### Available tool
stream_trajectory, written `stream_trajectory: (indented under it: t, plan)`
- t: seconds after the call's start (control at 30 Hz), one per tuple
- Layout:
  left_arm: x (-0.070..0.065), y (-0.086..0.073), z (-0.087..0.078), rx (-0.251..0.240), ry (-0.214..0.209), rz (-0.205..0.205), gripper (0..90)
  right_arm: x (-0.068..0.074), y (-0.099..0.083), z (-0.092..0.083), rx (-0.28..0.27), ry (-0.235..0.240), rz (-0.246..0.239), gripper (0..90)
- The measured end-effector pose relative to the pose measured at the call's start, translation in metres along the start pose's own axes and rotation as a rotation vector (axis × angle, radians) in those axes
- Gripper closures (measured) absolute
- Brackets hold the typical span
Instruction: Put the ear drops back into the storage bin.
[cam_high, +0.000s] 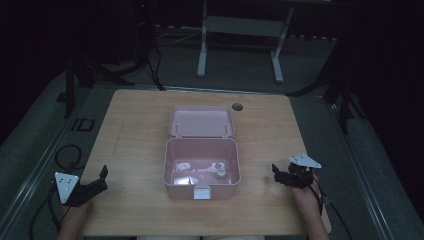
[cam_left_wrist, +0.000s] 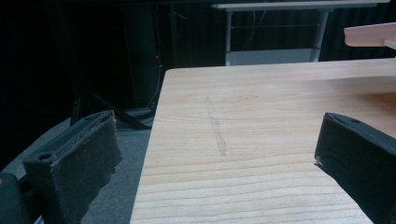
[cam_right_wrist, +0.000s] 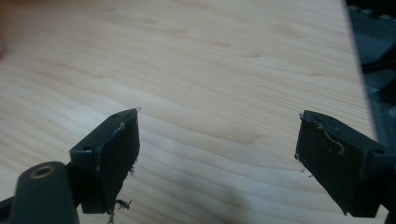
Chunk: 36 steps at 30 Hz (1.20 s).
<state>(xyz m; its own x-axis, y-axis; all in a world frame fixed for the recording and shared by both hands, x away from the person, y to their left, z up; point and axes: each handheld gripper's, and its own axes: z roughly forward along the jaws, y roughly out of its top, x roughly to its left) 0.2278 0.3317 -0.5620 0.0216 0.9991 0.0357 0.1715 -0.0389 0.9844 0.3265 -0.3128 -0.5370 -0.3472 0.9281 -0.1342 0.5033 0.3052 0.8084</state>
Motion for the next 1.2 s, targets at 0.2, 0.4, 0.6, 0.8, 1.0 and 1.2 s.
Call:
stream_trajectory:
  t: [0.2, 0.4, 0.6, 0.8, 1.0, 1.2]
  plan:
    - [0.0, 0.0, 0.0, 0.0, -0.001, 0.001, 0.3, -0.005, -0.014, -0.007, -0.047, -0.039, 0.05, 13.4]
    - [0.0, 0.0, 0.0, 0.0, 0.0, 0.001, 0.3, -0.01, -0.023, -0.016, -0.106, -0.079, 0.093, 13.4]
    - [0.0, 0.0, 0.0, 0.003, -0.001, 0.001, 0.3, -0.014, -0.029, -0.021, -0.116, -0.092, 0.115, 13.4]
    - [0.001, 0.0, 0.0, 0.003, -0.001, -0.002, 0.3, -0.014, -0.037, -0.031, -0.155, -0.082, 0.121, 13.4]
    - [0.0, 0.0, 0.001, 0.005, -0.006, 0.004, 0.3, -0.012, -0.044, -0.038, -0.172, -0.118, 0.111, 13.5]
    - [0.001, 0.0, 0.0, 0.004, -0.007, 0.0, 0.3, -0.016, -0.047, -0.043, -0.189, -0.133, 0.147, 13.7]
